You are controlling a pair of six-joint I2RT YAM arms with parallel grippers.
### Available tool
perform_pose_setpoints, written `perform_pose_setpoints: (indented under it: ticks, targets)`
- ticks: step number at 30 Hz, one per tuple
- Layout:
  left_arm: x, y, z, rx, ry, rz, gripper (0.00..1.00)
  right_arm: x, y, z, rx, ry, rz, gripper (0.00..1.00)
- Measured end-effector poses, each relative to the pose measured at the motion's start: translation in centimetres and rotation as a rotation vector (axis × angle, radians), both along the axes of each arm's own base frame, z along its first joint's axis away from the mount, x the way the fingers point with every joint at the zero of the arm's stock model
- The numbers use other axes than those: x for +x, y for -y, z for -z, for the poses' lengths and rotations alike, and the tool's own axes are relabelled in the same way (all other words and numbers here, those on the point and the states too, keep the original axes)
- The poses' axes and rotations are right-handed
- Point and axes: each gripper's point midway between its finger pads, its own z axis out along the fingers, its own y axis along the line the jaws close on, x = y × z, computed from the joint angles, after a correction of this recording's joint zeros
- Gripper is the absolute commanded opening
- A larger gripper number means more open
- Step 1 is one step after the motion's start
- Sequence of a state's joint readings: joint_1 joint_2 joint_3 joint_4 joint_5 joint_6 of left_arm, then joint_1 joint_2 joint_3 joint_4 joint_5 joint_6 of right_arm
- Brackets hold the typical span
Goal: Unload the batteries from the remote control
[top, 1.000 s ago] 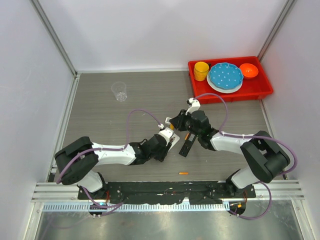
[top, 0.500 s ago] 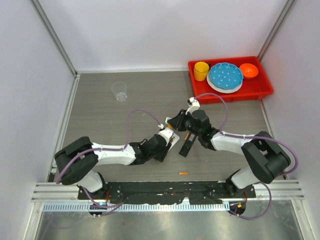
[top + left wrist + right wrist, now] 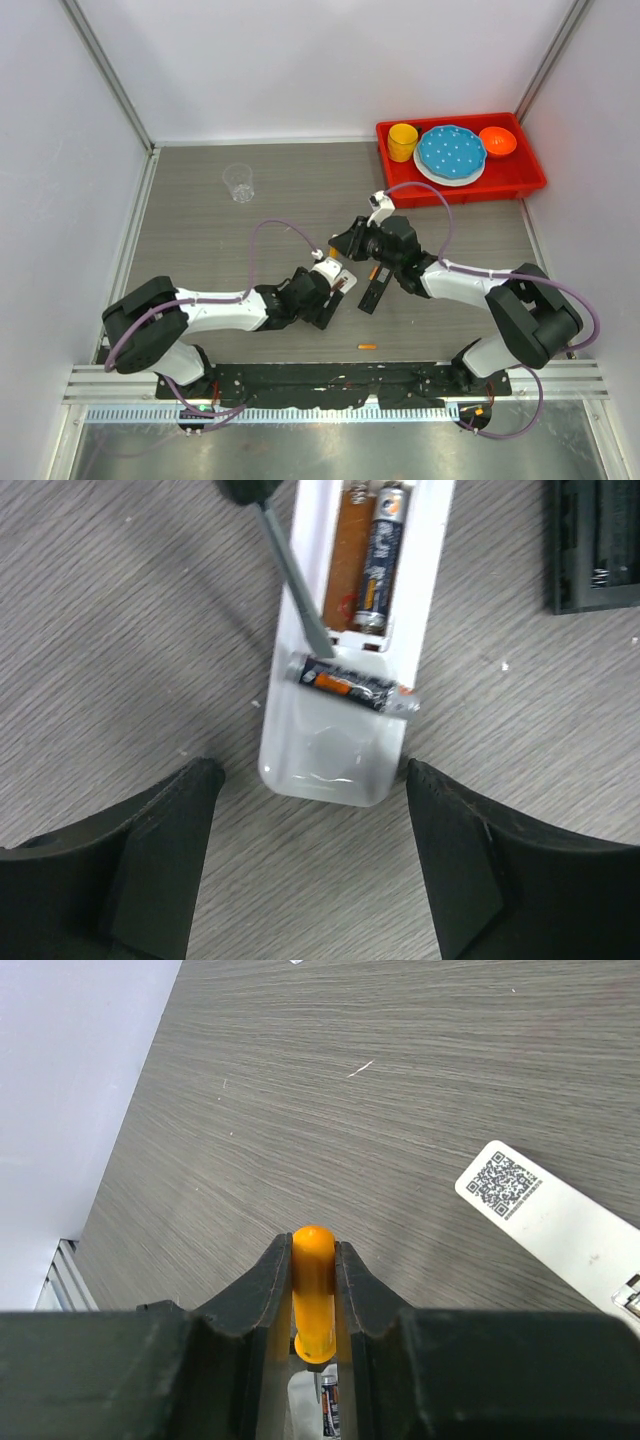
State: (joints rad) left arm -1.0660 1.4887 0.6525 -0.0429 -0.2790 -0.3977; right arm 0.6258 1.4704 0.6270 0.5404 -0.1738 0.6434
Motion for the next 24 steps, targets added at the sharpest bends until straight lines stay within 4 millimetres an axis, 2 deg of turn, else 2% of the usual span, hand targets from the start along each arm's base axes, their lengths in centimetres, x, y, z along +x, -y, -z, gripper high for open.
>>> perform_pose_setpoints:
  ticks: [9, 16, 21, 24]
  targets:
    - [1.4, -2.5, -0.1, 0.053, 0.002, -0.1, 0.82, 0.0, 0.2, 0.3, -0.02, -0.005, -0.001, 0.01]
    - [4.4, -4.5, -1.1, 0.07, 0.015, -0.212, 0.81, 1.5, 1.9, 0.0, -0.039, 0.013, 0.046, 0.01]
    - [6.9, -4.1, -1.4, 0.069, 0.015, -0.253, 0.82, 2.4, 3.0, -0.6, -0.059, 0.045, 0.083, 0.01]
    - [8.2, -2.7, -1.4, 0.073, 0.013, -0.246, 0.82, 2.6, 3.2, -0.6, -0.071, 0.056, 0.093, 0.01]
